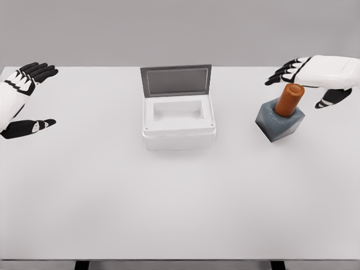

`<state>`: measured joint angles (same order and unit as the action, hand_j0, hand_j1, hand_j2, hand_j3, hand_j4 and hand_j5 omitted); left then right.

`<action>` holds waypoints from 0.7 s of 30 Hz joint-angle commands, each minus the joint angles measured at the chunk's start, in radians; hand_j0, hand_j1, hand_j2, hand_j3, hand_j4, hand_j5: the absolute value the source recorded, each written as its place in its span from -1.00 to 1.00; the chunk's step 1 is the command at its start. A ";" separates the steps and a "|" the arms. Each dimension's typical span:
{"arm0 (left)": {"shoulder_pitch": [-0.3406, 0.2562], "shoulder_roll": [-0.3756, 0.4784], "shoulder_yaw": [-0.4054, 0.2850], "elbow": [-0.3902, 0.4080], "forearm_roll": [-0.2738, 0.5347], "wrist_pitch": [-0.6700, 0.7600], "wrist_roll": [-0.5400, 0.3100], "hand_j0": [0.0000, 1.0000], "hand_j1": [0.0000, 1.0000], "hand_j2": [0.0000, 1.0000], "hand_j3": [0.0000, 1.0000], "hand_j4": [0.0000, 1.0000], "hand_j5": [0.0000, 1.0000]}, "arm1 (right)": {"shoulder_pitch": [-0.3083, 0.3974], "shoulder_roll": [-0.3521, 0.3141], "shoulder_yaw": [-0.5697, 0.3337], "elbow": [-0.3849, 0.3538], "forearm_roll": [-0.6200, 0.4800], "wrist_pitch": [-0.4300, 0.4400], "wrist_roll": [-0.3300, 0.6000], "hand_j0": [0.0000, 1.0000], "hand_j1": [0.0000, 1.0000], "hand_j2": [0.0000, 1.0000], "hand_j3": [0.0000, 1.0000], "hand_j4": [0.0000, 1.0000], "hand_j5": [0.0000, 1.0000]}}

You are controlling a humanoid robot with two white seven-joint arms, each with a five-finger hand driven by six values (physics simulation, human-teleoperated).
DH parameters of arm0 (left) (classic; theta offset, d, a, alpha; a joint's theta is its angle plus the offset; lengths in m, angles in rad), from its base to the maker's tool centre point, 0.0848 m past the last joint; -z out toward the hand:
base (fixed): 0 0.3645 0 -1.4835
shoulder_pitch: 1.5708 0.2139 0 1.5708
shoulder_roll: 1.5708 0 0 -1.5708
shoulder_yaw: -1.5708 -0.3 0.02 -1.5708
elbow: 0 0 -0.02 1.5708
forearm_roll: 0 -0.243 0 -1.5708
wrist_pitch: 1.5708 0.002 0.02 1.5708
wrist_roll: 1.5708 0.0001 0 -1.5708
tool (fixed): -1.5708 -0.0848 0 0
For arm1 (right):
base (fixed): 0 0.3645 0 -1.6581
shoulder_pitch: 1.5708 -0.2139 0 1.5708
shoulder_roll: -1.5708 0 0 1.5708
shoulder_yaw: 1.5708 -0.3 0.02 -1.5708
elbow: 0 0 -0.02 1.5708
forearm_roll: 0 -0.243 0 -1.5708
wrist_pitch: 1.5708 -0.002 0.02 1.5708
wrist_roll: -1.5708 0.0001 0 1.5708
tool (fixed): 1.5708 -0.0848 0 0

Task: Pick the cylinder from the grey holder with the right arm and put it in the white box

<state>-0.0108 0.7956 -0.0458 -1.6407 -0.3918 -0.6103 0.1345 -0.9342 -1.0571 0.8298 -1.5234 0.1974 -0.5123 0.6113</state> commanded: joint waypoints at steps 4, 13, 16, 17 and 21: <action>-0.002 0.001 0.000 -0.001 0.005 -0.001 0.000 1.00 1.00 1.00 1.00 1.00 1.00 | 0.000 0.029 0.009 0.029 0.017 0.000 0.000 0.99 0.99 0.99 0.99 0.99 0.99; -0.005 0.005 0.001 -0.001 0.005 -0.001 -0.006 1.00 1.00 1.00 1.00 1.00 1.00 | -0.002 0.058 0.020 0.094 0.048 -0.020 0.000 0.99 0.99 0.99 0.99 0.99 0.99; -0.003 0.007 0.001 -0.001 0.005 -0.001 -0.006 1.00 1.00 1.00 1.00 1.00 1.00 | -0.002 0.060 0.023 0.095 0.050 -0.020 0.000 0.99 0.99 0.99 0.99 0.99 0.99; -0.005 0.005 0.001 -0.001 0.005 -0.001 -0.006 1.00 1.00 1.00 1.00 1.00 1.00 | -0.002 0.062 0.026 0.098 0.051 -0.020 0.000 0.99 0.99 0.99 0.99 0.99 0.99; -0.005 0.004 0.003 -0.001 0.005 -0.001 -0.006 1.00 1.00 1.00 1.00 1.00 1.00 | -0.003 0.074 0.026 0.129 0.070 -0.021 0.000 0.98 0.98 0.98 0.98 0.98 0.98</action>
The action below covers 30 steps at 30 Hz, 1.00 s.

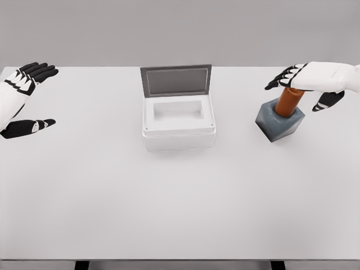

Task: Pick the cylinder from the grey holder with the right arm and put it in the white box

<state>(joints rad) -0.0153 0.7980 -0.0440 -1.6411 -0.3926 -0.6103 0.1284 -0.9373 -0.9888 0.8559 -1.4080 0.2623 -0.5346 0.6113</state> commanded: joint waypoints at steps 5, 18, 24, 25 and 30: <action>0.000 0.001 0.001 0.000 0.006 -0.001 0.000 1.00 1.00 1.00 1.00 1.00 1.00 | -0.009 0.022 0.000 0.061 0.006 -0.027 0.000 0.98 0.98 0.98 0.98 0.98 0.98; -0.002 0.000 0.001 0.000 0.006 -0.001 0.000 1.00 1.00 1.00 1.00 1.00 1.00 | -0.014 0.044 0.000 0.090 0.034 -0.033 0.000 0.84 0.84 0.84 0.84 0.84 0.84; -0.002 0.001 0.016 0.003 0.001 -0.001 0.000 1.00 1.00 1.00 1.00 1.00 1.00 | -0.014 0.051 0.000 0.087 0.034 -0.031 0.000 0.21 0.21 0.21 0.21 0.21 0.21; -0.002 0.000 0.016 0.003 0.000 -0.001 0.000 1.00 1.00 1.00 1.00 1.00 1.00 | -0.014 0.053 0.002 0.084 0.034 -0.031 0.000 0.21 0.21 0.21 0.21 0.21 0.21; -0.002 0.000 0.016 0.003 0.000 -0.001 0.000 1.00 1.00 1.00 1.00 1.00 1.00 | -0.014 0.065 0.014 0.080 0.034 -0.033 0.000 0.06 0.06 0.06 0.06 0.06 0.06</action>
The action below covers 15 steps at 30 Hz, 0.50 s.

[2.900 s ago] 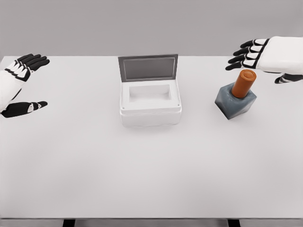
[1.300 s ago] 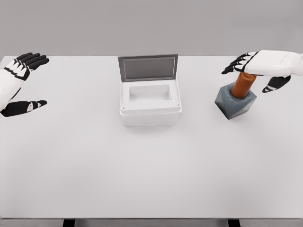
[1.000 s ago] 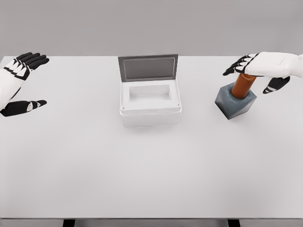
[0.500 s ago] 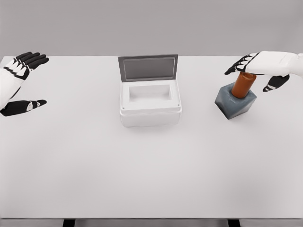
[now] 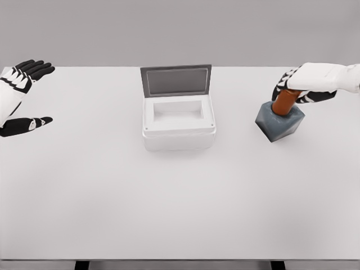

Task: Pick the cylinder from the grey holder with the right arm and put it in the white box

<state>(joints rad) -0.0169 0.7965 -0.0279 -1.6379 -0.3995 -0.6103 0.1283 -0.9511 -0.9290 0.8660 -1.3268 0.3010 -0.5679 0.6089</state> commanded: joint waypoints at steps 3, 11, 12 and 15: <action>-0.002 0.001 0.000 0.000 0.005 -0.001 0.001 1.00 1.00 1.00 1.00 1.00 1.00 | 0.000 0.007 0.011 -0.002 -0.005 0.000 0.002 -0.31 -0.31 -0.31 -0.31 -0.31 -0.31; 0.000 0.001 0.000 0.000 0.005 -0.001 0.002 1.00 1.00 1.00 1.00 1.00 1.00 | -0.032 -0.056 -0.010 -0.025 -0.013 -0.043 0.002 -0.42 -0.42 -0.42 -0.42 -0.42 -0.42; 0.000 0.001 0.000 0.000 0.005 -0.001 0.001 1.00 1.00 1.00 1.00 1.00 1.00 | -0.037 -0.062 -0.015 -0.041 -0.013 -0.043 0.002 -0.42 -0.42 -0.42 -0.42 -0.42 -0.42; 0.000 0.001 0.000 0.000 0.005 -0.001 0.001 1.00 1.00 1.00 1.00 1.00 1.00 | -0.055 -0.034 -0.013 -0.063 -0.013 -0.043 0.002 -0.42 -0.42 -0.42 -0.42 -0.42 -0.42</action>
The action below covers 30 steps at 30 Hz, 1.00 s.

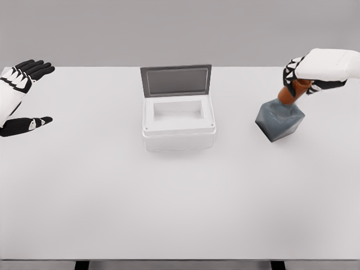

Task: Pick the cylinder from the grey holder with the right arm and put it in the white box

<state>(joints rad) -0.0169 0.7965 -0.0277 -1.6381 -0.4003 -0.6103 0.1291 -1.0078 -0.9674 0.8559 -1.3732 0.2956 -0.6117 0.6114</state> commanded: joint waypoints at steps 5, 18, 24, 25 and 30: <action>0.000 0.001 0.000 0.000 0.006 -0.001 0.000 1.00 1.00 1.00 1.00 1.00 1.00 | -0.005 0.114 -0.001 -0.026 -0.004 0.001 -0.001 -0.42 -0.42 -0.42 -0.42 -0.42 -0.42; 0.002 0.001 0.000 0.000 0.006 -0.001 0.001 1.00 1.00 1.00 1.00 1.00 1.00 | -0.043 0.351 0.009 -0.013 0.020 0.001 -0.001 -0.42 -0.42 -0.42 -0.42 -0.42 -0.42; 0.000 0.001 0.000 0.000 0.006 -0.001 0.001 1.00 1.00 1.00 1.00 1.00 1.00 | -0.044 0.386 0.015 0.002 0.069 0.001 -0.001 -0.42 -0.42 -0.42 -0.42 -0.42 -0.42; 0.000 0.001 0.000 0.000 0.006 -0.001 0.001 1.00 1.00 1.00 1.00 1.00 1.00 | -0.043 0.392 0.015 0.002 0.076 0.001 -0.001 -0.42 -0.42 -0.42 -0.42 -0.42 -0.42; 0.000 0.001 0.000 0.000 0.006 -0.001 0.001 1.00 1.00 1.00 1.00 1.00 1.00 | -0.046 0.407 0.015 0.033 0.100 0.001 -0.001 -0.42 -0.42 -0.42 -0.42 -0.42 -0.42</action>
<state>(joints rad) -0.0169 0.7966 -0.0277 -1.6381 -0.4000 -0.6102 0.1296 -1.0554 -0.5677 0.8722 -1.3520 0.3870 -0.6136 0.6117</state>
